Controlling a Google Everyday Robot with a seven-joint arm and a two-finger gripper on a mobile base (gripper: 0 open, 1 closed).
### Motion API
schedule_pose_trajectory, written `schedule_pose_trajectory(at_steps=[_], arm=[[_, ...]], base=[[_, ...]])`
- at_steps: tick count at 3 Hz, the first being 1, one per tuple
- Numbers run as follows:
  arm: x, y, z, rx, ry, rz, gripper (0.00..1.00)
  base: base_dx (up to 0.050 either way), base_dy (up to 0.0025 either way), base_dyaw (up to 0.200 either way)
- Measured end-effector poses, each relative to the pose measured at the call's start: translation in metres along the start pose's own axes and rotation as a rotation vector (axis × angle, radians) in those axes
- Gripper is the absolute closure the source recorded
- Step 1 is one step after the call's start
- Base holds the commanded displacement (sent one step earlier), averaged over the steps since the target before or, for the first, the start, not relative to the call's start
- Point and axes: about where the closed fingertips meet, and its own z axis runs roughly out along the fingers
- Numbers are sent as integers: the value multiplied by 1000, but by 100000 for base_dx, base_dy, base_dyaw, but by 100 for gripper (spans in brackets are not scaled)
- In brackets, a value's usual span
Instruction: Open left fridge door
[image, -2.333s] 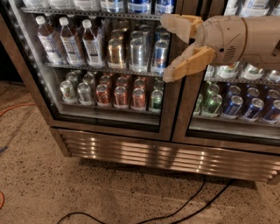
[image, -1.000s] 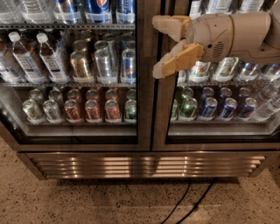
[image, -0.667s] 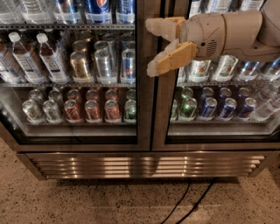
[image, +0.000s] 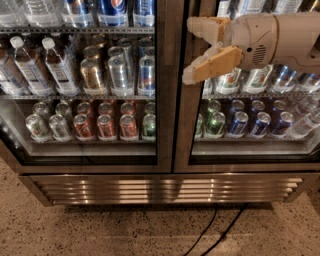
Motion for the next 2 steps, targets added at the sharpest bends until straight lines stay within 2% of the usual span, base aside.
schedule_pose_trajectory(at_steps=[1, 2], arm=[[0, -7, -24, 66, 6, 6, 0], [0, -7, -24, 66, 6, 6, 0]], base=[[0, 0, 0], [0, 0, 0]])
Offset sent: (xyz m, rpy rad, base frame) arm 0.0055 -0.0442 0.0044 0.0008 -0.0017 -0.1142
